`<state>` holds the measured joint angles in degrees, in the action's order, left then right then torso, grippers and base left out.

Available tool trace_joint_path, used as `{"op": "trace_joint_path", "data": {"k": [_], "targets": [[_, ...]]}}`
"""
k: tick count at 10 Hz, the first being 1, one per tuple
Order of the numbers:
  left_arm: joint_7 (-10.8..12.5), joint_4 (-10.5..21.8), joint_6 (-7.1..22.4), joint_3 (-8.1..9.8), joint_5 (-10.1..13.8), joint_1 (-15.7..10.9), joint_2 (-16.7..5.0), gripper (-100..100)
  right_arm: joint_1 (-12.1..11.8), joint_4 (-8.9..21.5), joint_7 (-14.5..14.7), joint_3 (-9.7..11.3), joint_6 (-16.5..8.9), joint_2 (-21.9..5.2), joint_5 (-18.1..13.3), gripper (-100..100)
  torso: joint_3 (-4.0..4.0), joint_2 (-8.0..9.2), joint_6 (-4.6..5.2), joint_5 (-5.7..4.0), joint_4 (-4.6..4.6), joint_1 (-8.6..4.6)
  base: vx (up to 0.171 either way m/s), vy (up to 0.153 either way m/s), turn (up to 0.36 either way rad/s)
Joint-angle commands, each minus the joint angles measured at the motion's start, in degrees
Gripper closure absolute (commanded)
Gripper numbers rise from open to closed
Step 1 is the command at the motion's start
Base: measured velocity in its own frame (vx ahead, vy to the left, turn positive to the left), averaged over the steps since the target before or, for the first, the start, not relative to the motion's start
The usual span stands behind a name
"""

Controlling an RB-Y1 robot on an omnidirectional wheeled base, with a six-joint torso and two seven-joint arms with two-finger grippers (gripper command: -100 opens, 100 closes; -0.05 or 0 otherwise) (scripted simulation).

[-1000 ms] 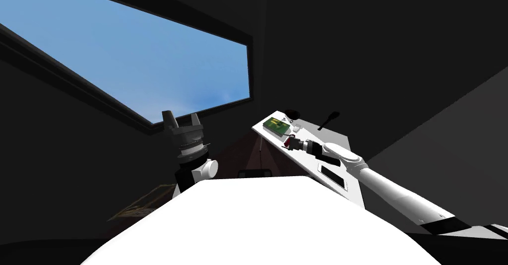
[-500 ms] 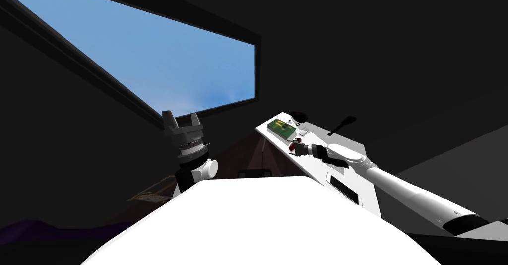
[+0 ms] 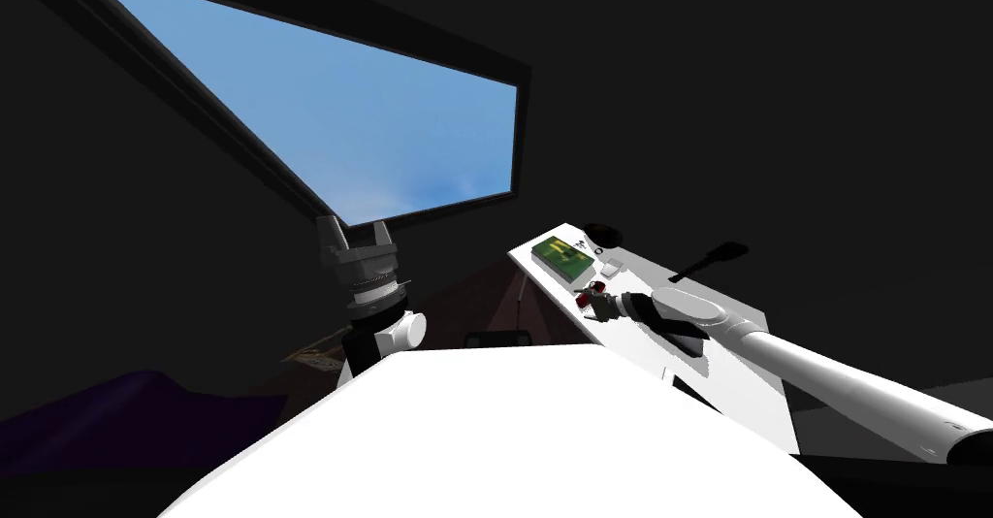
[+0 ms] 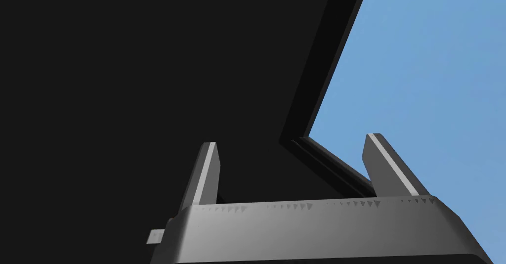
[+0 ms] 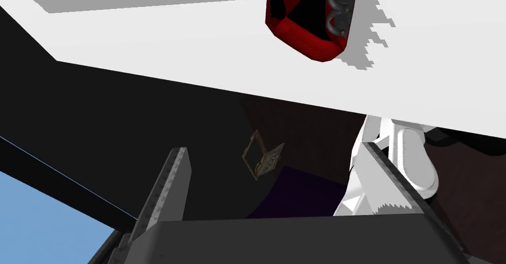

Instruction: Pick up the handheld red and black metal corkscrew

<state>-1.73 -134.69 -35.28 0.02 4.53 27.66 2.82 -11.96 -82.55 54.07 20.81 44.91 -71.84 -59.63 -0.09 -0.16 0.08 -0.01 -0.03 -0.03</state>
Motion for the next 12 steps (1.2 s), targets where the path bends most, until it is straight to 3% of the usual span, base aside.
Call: {"op": "trace_joint_path", "data": {"k": [1, 4, 5, 8, 11, 12], "targets": [[0.0, 0.0, 0.0, 0.00, 0.0, 0.0, 0.0, 0, 0.8, 2.0, 1.1, 1.2, 0.7, -0.6, -0.9, -100, 0.00, 0.00, 0.00, 0.00, 0.00, 0.00, 0.041, -0.013, 0.094], [0.0, 0.0, 0.0, 0.00, 0.0, 0.0, 0.0, 0, 0.8, 6.8, 5.5, 6.0, 1.5, -5.5, -5.1, -100, -0.07, -0.12, 0.00, -0.01, -0.03, -0.05, 0.077, -0.016, 0.241], [0.0, 0.0, 0.0, 0.00, 0.0, 0.0, 0.0, 0, 0.8, 6.9, 5.5, 6.3, 1.5, -5.5, -5.1, -100, -0.13, -0.22, -0.01, -0.01, -0.05, 0.00, 0.082, -0.006, 0.090], [0.0, 0.0, 0.0, 0.00, 0.0, 0.0, 0.0, 0, 0.8, 10.5, 8.6, 10.4, 2.0, -8.8, -8.1, -100, -0.12, -0.20, 0.02, 0.01, -0.05, 0.01, 0.091, -0.016, 0.182], [0.0, 0.0, 0.0, 0.01, 0.0, 0.0, 0.0, 0, 0.8, 13.0, 10.6, 13.5, 2.2, -10.4, -10.1, -100, -0.13, -0.20, 0.04, -0.01, -0.05, 0.01, 0.094, -0.023, 0.138], [0.0, 0.0, 0.0, 0.01, 0.0, 0.0, 0.0, 0, 0.8, 12.4, 10.2, 12.7, 2.1, -10.2, -9.6, -100, -0.12, -0.19, 0.04, -0.01, -0.05, -0.01, 0.040, -0.017, 0.027]]}}
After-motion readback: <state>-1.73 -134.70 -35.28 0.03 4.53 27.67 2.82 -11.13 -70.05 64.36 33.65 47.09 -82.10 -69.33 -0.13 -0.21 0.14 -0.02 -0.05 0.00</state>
